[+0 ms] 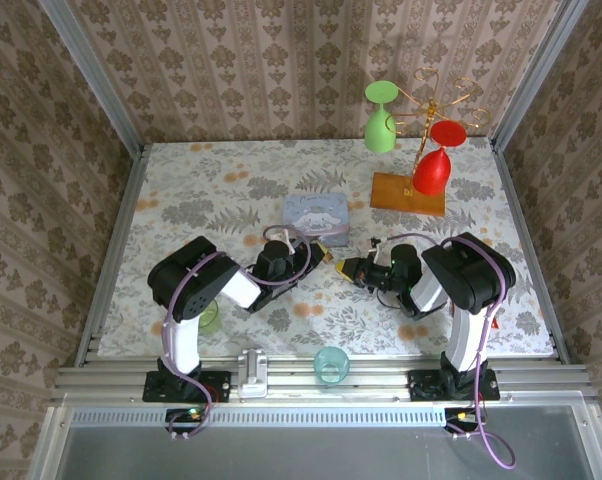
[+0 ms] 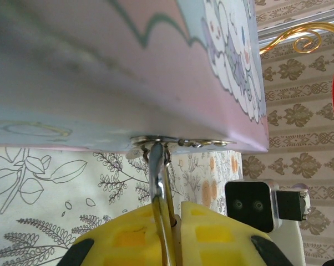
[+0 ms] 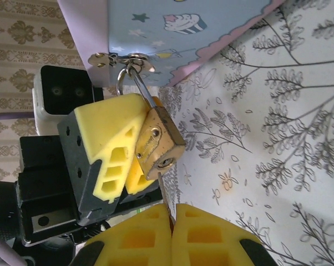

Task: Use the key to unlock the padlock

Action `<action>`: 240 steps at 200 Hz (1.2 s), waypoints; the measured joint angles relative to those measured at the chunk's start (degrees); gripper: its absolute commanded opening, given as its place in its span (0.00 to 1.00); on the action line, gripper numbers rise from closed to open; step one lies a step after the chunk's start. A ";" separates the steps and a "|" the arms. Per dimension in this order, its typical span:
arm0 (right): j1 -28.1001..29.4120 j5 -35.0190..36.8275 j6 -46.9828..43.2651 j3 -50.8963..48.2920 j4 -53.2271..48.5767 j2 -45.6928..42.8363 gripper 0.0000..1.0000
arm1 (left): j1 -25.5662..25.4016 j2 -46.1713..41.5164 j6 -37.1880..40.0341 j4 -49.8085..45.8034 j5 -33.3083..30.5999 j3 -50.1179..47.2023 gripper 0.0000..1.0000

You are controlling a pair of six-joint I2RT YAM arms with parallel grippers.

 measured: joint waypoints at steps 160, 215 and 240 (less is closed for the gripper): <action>0.00 -0.92 1.27 0.24 0.28 -0.04 0.00 | -0.02 -0.28 -2.38 1.81 -0.52 -0.26 0.00; -0.07 -1.16 1.51 1.66 0.39 -0.02 0.00 | -0.33 -0.33 -3.39 2.89 -1.70 -0.26 0.00; -0.22 -1.29 1.92 2.10 0.42 0.17 0.00 | -0.31 -0.33 -3.96 3.54 -2.29 -0.26 0.00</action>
